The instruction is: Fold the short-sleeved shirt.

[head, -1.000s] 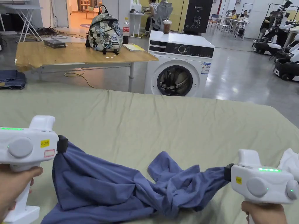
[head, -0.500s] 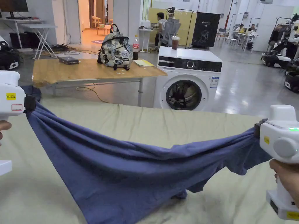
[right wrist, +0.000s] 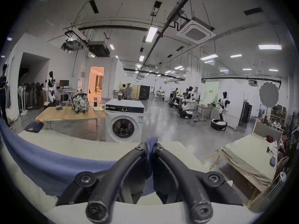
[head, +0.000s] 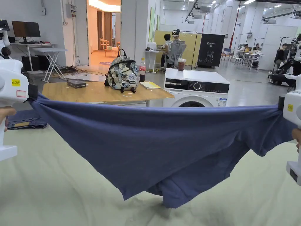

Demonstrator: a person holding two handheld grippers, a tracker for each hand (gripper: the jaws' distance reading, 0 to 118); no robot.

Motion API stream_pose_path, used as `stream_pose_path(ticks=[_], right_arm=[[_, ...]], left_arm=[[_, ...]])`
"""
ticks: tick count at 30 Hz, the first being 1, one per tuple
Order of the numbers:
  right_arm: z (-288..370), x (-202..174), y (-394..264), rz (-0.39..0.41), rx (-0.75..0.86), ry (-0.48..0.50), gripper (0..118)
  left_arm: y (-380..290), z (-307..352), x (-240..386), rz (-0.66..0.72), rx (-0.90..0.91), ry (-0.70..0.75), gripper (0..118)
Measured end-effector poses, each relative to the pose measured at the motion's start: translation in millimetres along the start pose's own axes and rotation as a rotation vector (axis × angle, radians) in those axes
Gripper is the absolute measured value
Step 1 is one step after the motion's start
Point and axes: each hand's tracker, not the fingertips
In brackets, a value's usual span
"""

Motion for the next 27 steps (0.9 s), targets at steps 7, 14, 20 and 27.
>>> stream_pose_path(ticks=[7,14,20,27], right_arm=[[-10.8,1.2,-15.2,-0.017,-0.006,-0.012,4],[2.9,3.9,-85.2,0.05,-0.082,-0.005,4],[36.1,9.0,-152.4,0.09,-0.157,0.001,4],[88.8,16.8,-217.0,0.078,-0.233,0.042,4]], left_arm=[[-7.2,-11.5,13.7,-0.035,0.032,-0.003,0],[-74.5,-17.9,8.0,-0.048,-0.025,-0.008,0],[-151.7,5.3,-6.5,-0.029,-0.076,-0.021,0],[-229.5,41.5,-22.5,0.013,-0.141,-0.025,0]])
